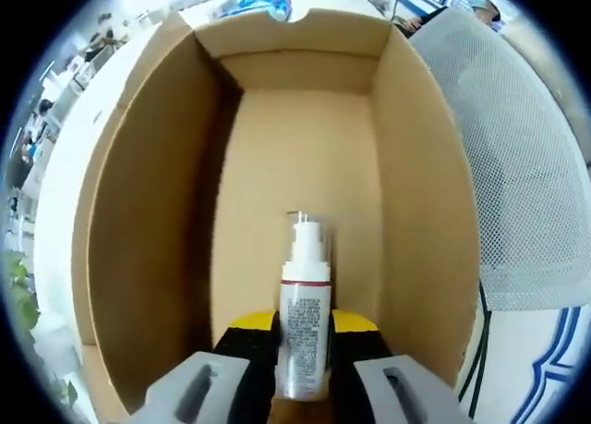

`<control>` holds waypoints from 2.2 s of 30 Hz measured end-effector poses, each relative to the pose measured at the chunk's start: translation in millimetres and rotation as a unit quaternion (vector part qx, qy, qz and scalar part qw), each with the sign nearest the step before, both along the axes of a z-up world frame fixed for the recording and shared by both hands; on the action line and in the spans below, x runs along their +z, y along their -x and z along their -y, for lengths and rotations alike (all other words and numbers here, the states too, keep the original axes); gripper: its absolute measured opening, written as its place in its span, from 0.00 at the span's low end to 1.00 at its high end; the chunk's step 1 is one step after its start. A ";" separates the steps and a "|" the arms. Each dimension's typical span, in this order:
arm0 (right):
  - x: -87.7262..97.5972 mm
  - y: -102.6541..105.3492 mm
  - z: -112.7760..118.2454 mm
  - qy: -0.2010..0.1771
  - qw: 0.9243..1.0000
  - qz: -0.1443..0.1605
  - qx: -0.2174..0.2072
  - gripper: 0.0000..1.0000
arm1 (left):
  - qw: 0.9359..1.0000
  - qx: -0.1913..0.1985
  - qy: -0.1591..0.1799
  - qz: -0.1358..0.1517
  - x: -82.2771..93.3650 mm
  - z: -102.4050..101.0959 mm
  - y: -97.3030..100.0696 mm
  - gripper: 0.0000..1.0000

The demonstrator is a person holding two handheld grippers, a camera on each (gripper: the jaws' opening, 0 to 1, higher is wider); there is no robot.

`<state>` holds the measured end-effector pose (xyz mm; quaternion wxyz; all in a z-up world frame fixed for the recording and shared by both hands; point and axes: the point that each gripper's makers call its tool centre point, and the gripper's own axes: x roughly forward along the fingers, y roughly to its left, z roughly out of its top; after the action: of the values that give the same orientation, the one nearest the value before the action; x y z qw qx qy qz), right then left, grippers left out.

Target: Operate the shoe box by opening the lid, removing the specified soft item, and placing it in the target area until the item is outside and the box remains undamaged.

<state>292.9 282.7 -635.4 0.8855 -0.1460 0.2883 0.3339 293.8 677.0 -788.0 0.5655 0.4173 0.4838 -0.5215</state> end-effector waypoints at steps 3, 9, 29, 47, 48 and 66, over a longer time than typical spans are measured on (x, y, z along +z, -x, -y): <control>2.0 0.7 -5.6 -0.004 1.000 0.004 0.009 0.89 | 1.000 0.009 0.003 0.004 4.4 0.4 -0.4 0.19; 4.0 2.2 -15.2 -0.007 1.000 0.007 0.027 0.84 | 0.999 0.039 0.010 -0.003 10.9 0.5 -0.8 0.19; 13.6 3.9 -54.9 -0.018 0.995 0.030 0.097 0.73 | 0.994 0.045 0.097 0.038 66.1 46.1 -2.5 0.19; 12.1 11.7 -91.7 -0.027 0.987 0.034 0.156 0.62 | 0.985 0.000 0.159 0.068 105.0 94.1 0.9 0.19; 12.0 12.0 -93.0 -0.027 0.986 0.034 0.158 0.61 | 0.984 -0.001 0.162 0.068 106.6 96.2 1.3 0.19; 9.5 21.8 -123.9 -0.030 0.978 0.032 0.205 0.51 | 0.975 -0.042 0.204 0.071 128.9 144.0 12.0 0.19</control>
<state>271.1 406.6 -625.9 0.8111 -0.1864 0.2134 0.5116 281.8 533.1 -659.1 0.6492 0.3486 0.3079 -0.6019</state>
